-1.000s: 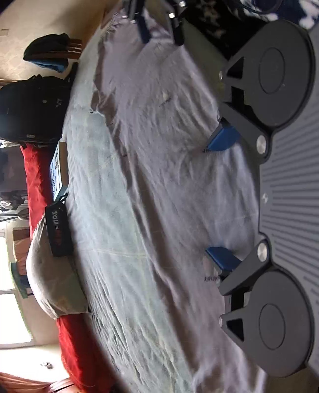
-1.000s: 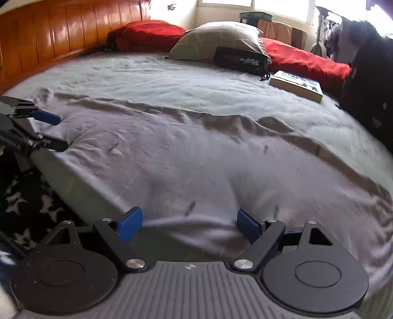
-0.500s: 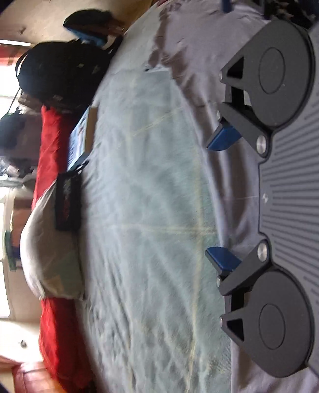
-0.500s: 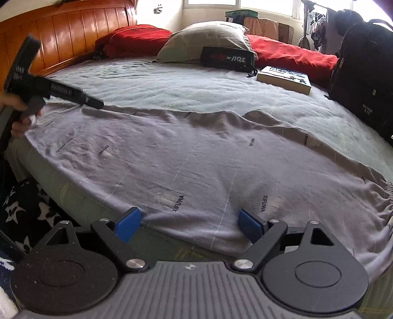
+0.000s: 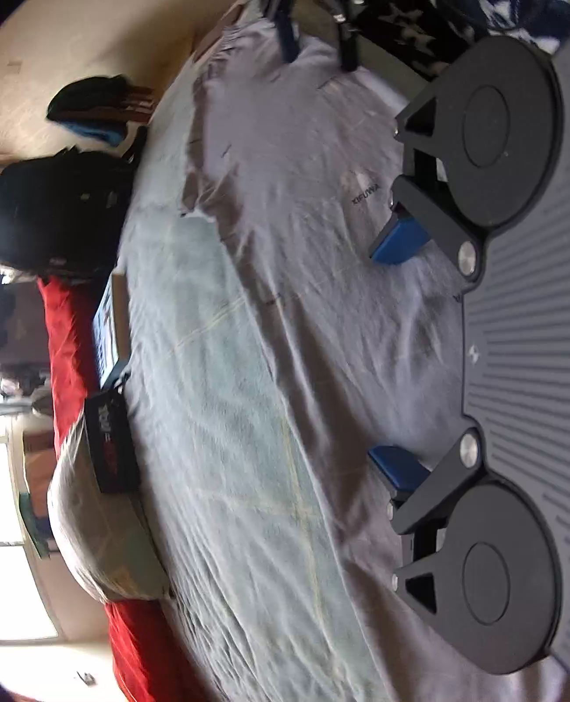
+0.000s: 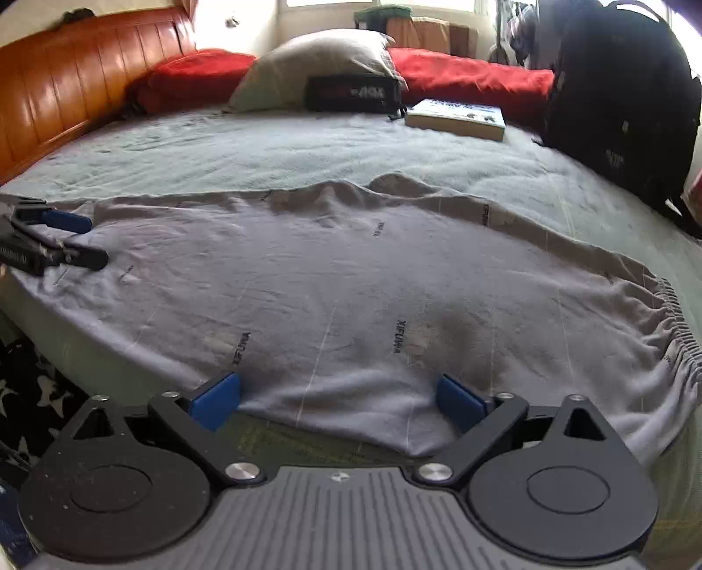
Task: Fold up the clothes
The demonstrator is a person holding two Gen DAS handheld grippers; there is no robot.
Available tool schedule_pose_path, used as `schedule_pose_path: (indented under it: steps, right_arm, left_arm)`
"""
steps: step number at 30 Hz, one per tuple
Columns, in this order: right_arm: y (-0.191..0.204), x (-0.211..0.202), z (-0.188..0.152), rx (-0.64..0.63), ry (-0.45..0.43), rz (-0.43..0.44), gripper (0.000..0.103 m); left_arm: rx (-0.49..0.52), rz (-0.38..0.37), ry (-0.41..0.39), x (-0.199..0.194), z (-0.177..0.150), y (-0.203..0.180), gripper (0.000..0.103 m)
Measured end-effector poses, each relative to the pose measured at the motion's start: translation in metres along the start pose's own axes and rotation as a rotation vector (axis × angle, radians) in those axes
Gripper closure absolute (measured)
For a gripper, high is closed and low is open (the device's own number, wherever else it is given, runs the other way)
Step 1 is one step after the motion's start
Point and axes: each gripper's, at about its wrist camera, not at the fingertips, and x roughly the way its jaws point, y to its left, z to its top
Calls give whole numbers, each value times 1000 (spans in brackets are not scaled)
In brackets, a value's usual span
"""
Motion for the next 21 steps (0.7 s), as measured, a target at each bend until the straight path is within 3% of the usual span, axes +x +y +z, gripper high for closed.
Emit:
schedule_pose_path:
  steps: [4,7,9,13,16,19,21]
  right_arm:
    - [2,1,1,-9,-1,-7,0]
    - [1,2,1,-6,1,-5,0]
    - [1,3,1,-7,3,-7,0]
    - [3,3,2,-10,10,-13,0]
    - [4,2,5,-4,11,-20,0]
    - [7,-1,9,-7,8,-19,0]
    - [9,-3,12,-12,3,-20,0]
  left_arm:
    - [-4,86,-23,-16,0,17,13]
    - [-121,143,37,-12,-11,46,12]
    - [-205,132,58,-12,-19,64,10]
    - [-189,161,1,-36,-17,78,11]
    - [-239,139,-11,-47,-25,101,11]
    - [-323,191,67,-44,-47,125,11]
    - [-327,190,42,-54,-59,130,11]
